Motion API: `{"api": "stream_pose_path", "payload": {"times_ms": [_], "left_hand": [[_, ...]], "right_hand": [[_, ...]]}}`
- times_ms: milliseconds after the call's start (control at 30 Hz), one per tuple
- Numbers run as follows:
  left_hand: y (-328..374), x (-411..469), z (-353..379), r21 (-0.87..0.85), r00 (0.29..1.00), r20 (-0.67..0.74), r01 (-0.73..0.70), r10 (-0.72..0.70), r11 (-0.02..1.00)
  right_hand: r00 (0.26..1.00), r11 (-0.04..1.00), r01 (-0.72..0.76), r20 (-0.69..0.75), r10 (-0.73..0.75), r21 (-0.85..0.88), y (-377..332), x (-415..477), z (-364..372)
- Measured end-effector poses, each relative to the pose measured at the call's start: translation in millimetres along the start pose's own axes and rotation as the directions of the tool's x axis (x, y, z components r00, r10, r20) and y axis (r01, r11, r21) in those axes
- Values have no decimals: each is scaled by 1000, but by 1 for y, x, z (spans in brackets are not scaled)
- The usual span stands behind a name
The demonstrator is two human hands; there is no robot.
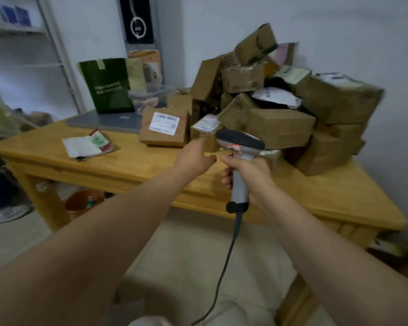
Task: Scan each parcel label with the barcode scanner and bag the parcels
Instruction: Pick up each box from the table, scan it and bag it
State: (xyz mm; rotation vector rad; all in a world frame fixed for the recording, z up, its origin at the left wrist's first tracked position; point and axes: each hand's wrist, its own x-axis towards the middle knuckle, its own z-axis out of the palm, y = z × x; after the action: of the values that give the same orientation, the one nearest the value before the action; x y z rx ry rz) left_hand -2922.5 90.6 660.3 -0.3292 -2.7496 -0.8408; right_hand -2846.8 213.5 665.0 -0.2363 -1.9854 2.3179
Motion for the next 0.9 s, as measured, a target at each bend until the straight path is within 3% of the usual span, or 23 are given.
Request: {"api": "stream_pose_path", "payload": {"times_ms": [167,267,333,433,700,900], "left_hand": [[67,47,24,-204,995,48,-72,84,976],[67,108,61,-383,994,106,27,15,924],[62,142,85,-490,973,223,160,-55,857],[97,124,67,-544,937,336,275,-95,793],[106,127,65,-496,979,193,160,-71,854],[72,87,29,-372,984,-179,-67,0,926]], "right_hand": [[986,996,45,-161,-33,72,-10,10,-53],[973,992,62,-228,-36,107,-11,15,-81],[970,988,67,-241,-32,138,-11,19,-97],[970,982,71,-243,-27,174,-10,24,-115],[971,971,50,-239,7,232,-3,31,-137],[970,972,62,-243,-5,226,1,27,-126]]}}
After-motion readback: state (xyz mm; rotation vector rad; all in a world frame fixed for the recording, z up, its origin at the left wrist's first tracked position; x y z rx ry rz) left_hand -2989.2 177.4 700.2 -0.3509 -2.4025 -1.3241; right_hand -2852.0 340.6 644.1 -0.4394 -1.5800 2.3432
